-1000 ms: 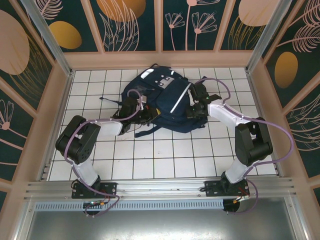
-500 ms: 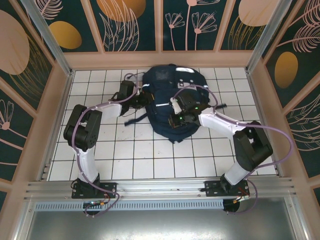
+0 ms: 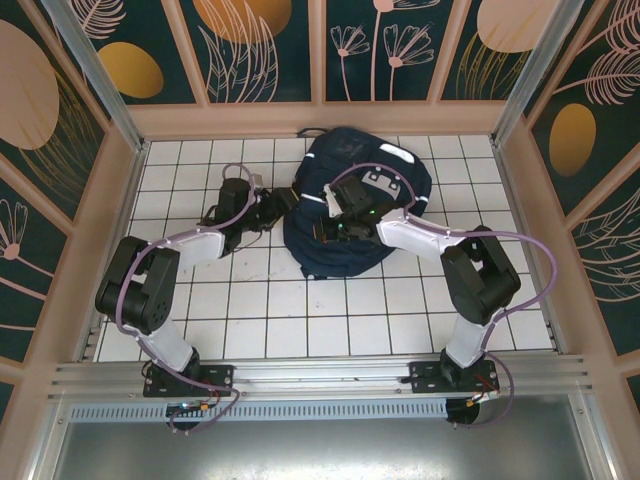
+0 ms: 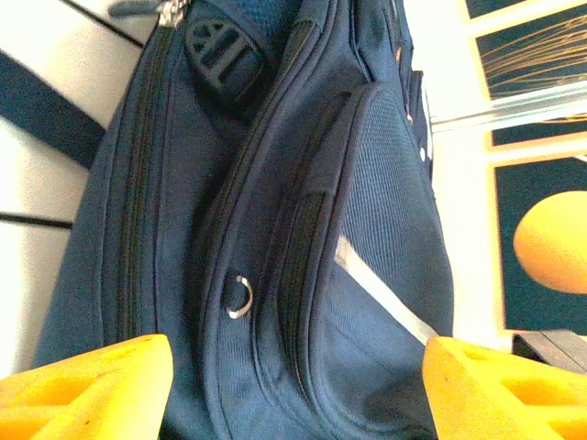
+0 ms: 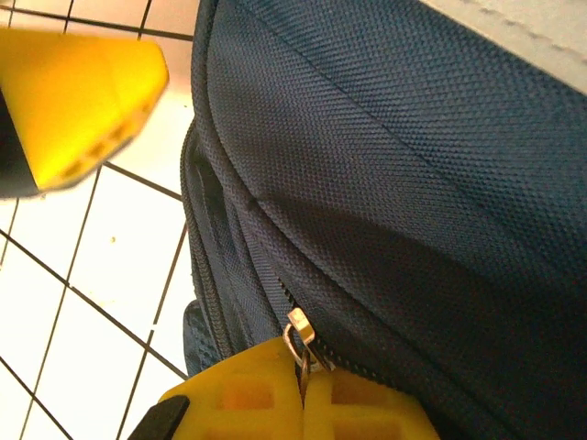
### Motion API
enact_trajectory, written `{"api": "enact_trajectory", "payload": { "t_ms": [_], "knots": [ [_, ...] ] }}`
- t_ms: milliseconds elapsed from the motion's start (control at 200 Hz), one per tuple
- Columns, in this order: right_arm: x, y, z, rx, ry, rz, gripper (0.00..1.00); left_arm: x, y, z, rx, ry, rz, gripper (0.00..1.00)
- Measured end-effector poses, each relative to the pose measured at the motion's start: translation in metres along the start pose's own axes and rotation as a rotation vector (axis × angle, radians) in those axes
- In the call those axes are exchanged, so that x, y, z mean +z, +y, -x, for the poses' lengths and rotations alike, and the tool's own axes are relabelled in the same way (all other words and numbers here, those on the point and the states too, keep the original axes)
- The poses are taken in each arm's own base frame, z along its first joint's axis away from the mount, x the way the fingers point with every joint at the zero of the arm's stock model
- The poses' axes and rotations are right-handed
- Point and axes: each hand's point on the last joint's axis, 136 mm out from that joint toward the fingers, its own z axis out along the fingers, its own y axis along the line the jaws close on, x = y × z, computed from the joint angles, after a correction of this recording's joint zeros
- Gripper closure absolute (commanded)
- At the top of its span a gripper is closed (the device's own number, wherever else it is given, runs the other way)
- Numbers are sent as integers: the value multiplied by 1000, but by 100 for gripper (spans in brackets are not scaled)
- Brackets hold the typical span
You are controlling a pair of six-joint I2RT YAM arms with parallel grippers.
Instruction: Pack the student bag
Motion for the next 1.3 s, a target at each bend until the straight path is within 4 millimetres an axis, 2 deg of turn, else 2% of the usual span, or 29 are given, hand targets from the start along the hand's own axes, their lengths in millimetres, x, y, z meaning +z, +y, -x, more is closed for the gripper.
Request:
{"api": "enact_trajectory", "payload": {
  "t_ms": [145, 215, 300, 345, 420, 625, 826, 1106, 1236, 1301],
  "knots": [
    [0, 3, 1, 29, -2, 18, 100, 11, -8, -7, -51, 15, -45, 31],
    [0, 4, 1, 40, -1, 21, 100, 22, -11, -9, -60, 24, -56, 37],
    [0, 4, 1, 57, 0, 20, 100, 34, -8, -9, -82, 32, -54, 57],
    [0, 3, 1, 64, -3, 17, 100, 39, -1, -10, -97, 36, -42, 70],
    [1, 1, 0, 77, -4, 14, 100, 46, 11, -14, -112, 50, -25, 100],
    [2, -8, -9, 81, 3, -22, 100, 49, 14, -18, -112, 64, -35, 100],
    [-20, -32, -29, 56, 33, -134, 100, 42, 5, -28, -67, 116, -49, 100],
    [-86, -96, -42, 157, 69, -278, 100, 39, -5, -23, -11, 107, -56, 100],
    [-105, -133, -51, 181, 95, -428, 100, 36, -6, -20, 9, 97, -46, 100],
    [-112, -147, -48, 174, 87, -494, 100, 35, -6, -21, 22, 101, -46, 100]
  ]
}}
